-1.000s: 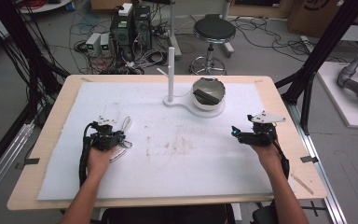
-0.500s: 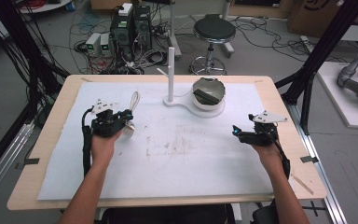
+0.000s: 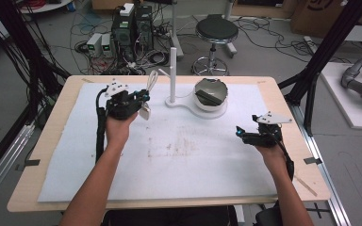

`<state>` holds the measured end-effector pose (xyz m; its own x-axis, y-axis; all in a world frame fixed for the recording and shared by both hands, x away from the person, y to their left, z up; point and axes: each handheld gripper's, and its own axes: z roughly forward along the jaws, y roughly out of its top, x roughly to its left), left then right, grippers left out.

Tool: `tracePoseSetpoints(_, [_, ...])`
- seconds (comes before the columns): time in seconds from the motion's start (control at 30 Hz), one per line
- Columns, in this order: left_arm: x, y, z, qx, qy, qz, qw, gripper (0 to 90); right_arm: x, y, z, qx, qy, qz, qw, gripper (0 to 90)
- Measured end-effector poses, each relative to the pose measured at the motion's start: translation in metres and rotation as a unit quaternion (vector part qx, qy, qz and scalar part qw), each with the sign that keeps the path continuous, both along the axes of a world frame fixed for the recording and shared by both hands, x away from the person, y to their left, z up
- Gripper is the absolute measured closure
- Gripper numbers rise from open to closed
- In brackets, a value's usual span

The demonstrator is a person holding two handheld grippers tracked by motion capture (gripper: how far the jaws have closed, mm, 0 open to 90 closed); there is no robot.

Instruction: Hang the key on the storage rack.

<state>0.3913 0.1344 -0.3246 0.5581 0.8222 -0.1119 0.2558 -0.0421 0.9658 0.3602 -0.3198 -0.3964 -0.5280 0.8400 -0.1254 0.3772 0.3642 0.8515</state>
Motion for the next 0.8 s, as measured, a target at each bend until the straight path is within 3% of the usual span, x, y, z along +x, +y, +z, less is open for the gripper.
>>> tracePoseSetpoints(0.17, [0.012,-0.018,0.018,0.009,-0.022,-0.008,0.9997,81.4,0.0,0.0,0.0,0.004,0.001,-0.001,1.0,20.9])
tracePoseSetpoints(0.33, [0.025,-0.033,0.025,0.027,-0.019,-0.011,0.9994,81.3,0.0,-0.001,0.0,0.002,-0.002,0.0,1.0,20.9])
tracePoseSetpoints(0.6, [0.038,-0.049,0.017,0.056,-0.01,0.004,0.9984,81.3,-0.001,-0.003,0.001,0.005,-0.001,0.001,1.0,20.9])
tracePoseSetpoints(0.8, [0.044,-0.057,0.009,0.085,0.002,0.017,0.9962,81.3,-0.002,-0.006,0.001,0.007,-0.002,0.0,1.0,21.0])
